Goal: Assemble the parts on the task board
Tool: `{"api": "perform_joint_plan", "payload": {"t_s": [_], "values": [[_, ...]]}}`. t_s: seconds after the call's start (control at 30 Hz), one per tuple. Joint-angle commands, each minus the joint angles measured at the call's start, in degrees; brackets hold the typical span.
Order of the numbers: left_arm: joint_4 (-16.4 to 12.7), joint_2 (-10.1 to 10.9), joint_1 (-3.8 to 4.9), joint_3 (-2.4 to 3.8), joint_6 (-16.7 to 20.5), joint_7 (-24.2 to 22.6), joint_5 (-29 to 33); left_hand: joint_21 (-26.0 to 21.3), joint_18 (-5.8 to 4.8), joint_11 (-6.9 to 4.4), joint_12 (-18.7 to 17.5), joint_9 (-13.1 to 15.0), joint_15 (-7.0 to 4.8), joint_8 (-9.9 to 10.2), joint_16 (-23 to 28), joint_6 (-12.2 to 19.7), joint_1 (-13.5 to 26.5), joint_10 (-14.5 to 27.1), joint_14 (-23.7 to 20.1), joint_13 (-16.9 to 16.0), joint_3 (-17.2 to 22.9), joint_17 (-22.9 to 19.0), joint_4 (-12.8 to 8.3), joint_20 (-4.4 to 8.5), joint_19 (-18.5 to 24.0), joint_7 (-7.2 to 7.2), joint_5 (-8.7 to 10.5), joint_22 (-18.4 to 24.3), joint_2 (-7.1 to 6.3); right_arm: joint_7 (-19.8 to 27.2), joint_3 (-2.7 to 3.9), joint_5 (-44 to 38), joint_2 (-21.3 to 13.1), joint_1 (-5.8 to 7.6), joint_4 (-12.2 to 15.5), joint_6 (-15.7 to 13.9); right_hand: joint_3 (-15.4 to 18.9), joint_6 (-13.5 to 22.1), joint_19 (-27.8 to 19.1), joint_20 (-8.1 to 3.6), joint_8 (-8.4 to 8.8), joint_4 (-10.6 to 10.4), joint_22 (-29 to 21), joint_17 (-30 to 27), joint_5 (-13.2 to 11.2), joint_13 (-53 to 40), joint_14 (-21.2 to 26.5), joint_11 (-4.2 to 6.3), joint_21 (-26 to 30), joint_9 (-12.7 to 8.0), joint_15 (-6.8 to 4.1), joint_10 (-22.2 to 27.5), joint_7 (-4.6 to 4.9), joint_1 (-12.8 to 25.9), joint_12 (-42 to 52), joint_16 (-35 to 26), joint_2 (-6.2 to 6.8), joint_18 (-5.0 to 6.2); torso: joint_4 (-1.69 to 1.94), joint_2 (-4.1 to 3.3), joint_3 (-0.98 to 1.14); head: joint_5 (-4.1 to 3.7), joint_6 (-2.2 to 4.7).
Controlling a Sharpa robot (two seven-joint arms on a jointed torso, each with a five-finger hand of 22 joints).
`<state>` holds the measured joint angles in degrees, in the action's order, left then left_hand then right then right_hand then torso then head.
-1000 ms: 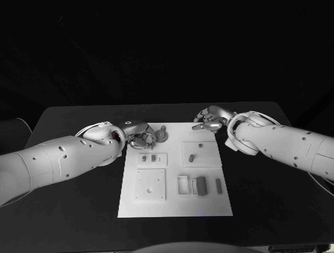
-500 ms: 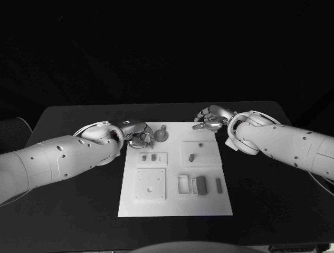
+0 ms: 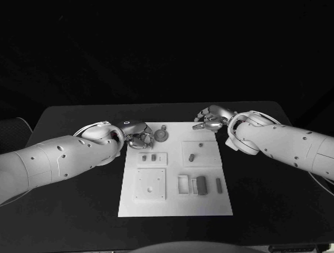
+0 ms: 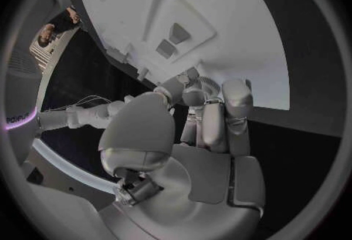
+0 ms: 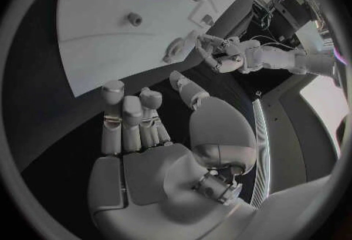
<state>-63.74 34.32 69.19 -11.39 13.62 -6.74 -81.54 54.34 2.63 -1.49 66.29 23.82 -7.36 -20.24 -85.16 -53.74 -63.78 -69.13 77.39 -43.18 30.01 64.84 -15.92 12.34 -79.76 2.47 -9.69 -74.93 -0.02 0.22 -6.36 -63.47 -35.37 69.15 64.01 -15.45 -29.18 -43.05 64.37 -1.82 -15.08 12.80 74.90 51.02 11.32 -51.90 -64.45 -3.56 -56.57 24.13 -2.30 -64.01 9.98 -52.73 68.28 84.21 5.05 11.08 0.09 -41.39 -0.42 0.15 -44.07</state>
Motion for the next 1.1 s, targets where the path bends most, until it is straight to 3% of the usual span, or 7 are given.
{"api": "perform_joint_plan", "payload": {"t_s": [0.03, 1.1], "values": [[-0.18, -0.18, 0.05, 0.0, -0.91, 0.07, -0.44, 0.17, 6.07, 0.14, -0.07, 0.02, -0.09, -0.22, 0.32, -3.17, 0.18, -0.4, 0.36, 0.09, 0.03, 0.04, 0.16, 0.17, -0.27, 2.71, 0.35, -0.67, -0.29, 0.25, 0.01, -0.42, 0.03, -0.01, 0.02, 0.4, -0.06, 0.04, -0.05, -0.24, -0.2, -0.08, 0.66, -0.09, 0.29, 0.08, -0.3, -0.09, 0.14, -0.1, -0.21, 0.12, 0.26, 0.43, 0.29, 0.33, -0.2, 3.92, 0.01, 0.0, -0.01, -0.01, -0.05], [-0.25, -0.22, 0.04, -0.11, -1.95, 0.39, -1.02, 0.14, 6.05, 0.14, -0.15, 0.11, -0.09, -0.17, 0.39, -3.24, 0.11, -0.47, 0.34, 0.15, 0.08, 0.02, 0.2, 0.18, -0.28, 2.7, 0.34, -0.63, -0.31, 0.25, 0.01, -0.42, 0.03, -0.01, -0.04, 0.42, -0.06, 0.06, -0.03, -0.25, -0.2, -0.08, 0.66, -0.1, 0.28, 0.1, -0.31, -0.09, 0.14, -0.11, -0.21, 0.12, 0.26, 0.44, 0.3, 0.34, -0.22, 3.92, 0.02, 0.0, -0.03, 0.11, -0.2]]}}
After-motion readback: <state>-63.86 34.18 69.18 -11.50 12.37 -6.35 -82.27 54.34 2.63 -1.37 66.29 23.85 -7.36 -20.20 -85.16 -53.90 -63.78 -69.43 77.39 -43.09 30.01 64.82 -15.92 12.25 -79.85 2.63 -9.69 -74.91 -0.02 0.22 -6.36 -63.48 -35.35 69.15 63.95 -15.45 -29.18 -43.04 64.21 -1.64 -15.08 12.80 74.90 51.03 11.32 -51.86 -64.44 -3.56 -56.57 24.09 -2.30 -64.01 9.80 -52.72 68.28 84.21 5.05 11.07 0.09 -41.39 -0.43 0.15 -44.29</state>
